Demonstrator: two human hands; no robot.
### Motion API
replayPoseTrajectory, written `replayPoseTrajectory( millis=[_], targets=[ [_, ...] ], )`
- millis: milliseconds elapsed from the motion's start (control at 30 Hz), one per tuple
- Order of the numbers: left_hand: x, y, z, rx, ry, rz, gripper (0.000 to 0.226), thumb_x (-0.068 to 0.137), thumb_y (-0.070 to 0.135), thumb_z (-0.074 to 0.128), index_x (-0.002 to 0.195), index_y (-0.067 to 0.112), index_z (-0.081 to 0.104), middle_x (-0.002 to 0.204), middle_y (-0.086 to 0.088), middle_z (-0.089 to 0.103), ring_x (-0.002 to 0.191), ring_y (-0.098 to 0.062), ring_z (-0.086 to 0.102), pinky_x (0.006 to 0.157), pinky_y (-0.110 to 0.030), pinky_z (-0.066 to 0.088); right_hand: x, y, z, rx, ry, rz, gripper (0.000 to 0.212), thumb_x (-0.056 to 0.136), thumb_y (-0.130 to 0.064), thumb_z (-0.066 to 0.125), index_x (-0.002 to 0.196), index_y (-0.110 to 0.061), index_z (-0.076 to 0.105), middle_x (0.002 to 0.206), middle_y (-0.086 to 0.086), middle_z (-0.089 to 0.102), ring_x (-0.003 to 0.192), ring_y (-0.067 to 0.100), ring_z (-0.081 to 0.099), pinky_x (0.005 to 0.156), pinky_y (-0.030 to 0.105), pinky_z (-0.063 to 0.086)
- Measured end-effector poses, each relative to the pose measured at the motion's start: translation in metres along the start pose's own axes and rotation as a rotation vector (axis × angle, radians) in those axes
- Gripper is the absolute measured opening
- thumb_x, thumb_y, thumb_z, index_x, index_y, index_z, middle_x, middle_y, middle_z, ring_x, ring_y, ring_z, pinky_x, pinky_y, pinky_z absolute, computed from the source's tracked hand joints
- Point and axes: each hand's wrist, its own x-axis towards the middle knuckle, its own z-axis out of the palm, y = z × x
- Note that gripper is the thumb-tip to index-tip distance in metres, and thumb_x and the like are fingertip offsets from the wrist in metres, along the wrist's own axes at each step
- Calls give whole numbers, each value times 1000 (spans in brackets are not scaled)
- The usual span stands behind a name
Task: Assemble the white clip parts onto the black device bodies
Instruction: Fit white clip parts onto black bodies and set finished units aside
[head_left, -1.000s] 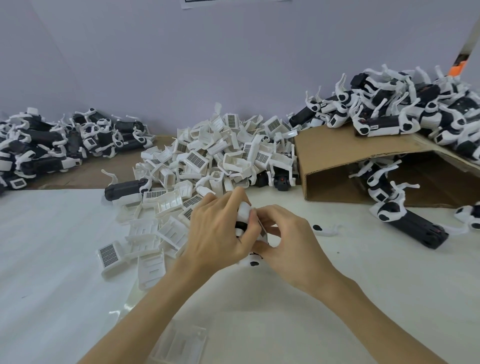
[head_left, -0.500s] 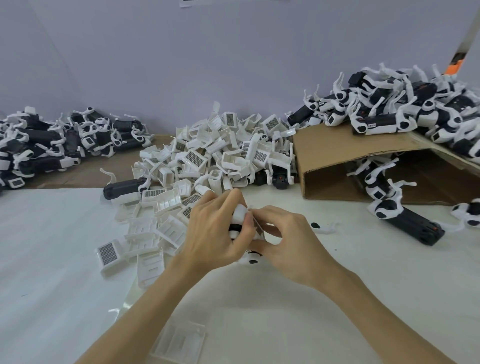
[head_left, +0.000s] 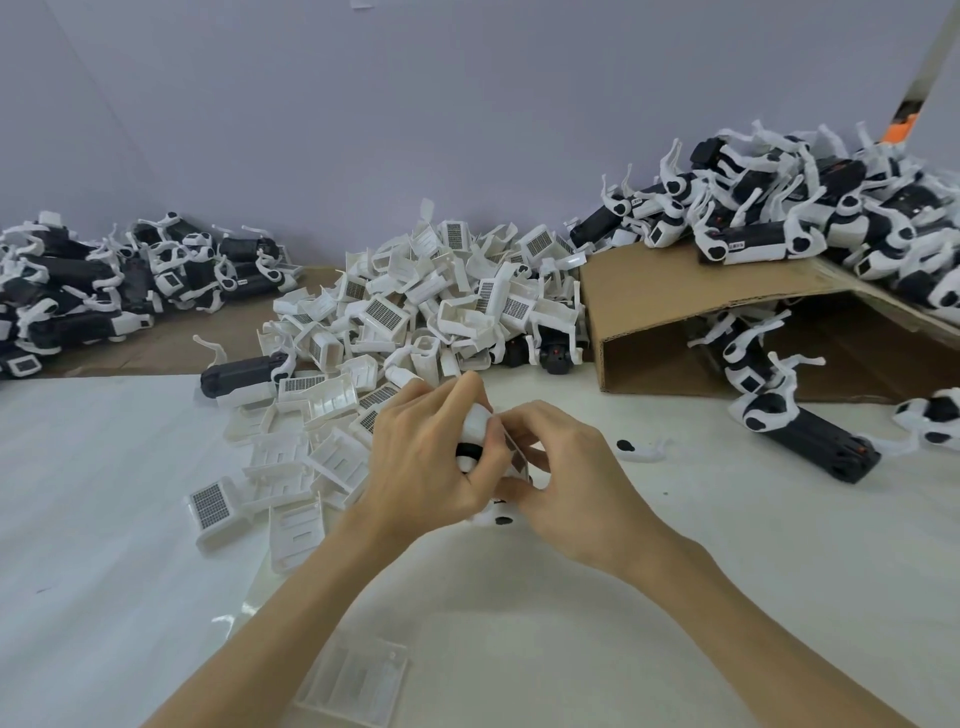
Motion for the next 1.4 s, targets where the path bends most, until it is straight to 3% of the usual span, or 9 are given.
replayPoseTrajectory(
  millis=[500,667,900,1000,1100,1200,1233,1300,1400],
  targets=[
    [0,-2,-4,-6,-18,2,25,91,25,54,79,5,58,62,4,54,52,-25,42,59,-30,34,-7,-3,9,-62,93,-57,37,86,-21,84,119,-16,68,105,-7,66,94,9,63,86,33,54],
    [2,-8,-9,-90,-85,63,25,94,24,54,79,4,58,68,5,55,59,-19,41,64,-27,34,-4,1,8,28,-30,-61,39,89,-33,81,120,-21,61,113,-12,61,107,7,62,92,30,53],
    [6,-24,-24,-46,-397,-6,79,84,74,66,136,14,61,115,8,71,102,-8,53,93,-21,39,1,11,0,-86,58,-157,47,97,-14,74,141,-15,57,125,-9,57,118,4,57,97,17,46],
    [4,-26,-22,-40,-305,15,74,80,71,72,125,12,69,114,7,73,100,-8,55,92,-20,42,2,15,-5,-105,57,-175,57,96,-9,74,147,-18,51,139,-9,50,133,4,50,108,16,41],
    [3,-24,-15,5,-195,54,71,81,69,75,121,10,68,115,5,73,104,-10,57,101,-17,37,1,19,-8,-19,101,-10,69,95,-2,66,153,-29,41,145,-12,46,135,-1,47,109,11,38],
    [2,-25,-7,67,-82,198,59,88,57,81,123,15,61,127,4,71,120,-10,61,114,-29,34,6,16,-15,354,224,391,23,100,-21,66,123,-18,66,116,9,71,90,12,74,81,28,61],
    [1,-25,-4,88,-74,258,52,91,48,83,125,17,59,132,6,68,127,-10,61,116,-34,34,8,15,-18,569,165,516,33,99,-37,67,111,-7,72,105,20,74,80,23,76,73,34,63],
    [-3,-25,1,134,-91,381,37,99,24,77,129,18,57,142,7,63,141,-13,56,122,-40,30,10,12,-21,871,1,655,64,91,-60,67,104,2,77,100,27,75,86,37,77,73,37,63],
    [-7,-28,3,228,-111,520,37,102,4,64,136,15,57,153,4,55,153,-16,43,128,-44,22,10,11,-21,940,-101,614,56,87,-60,72,112,-11,81,113,18,76,102,36,76,84,36,62]
  ],
)
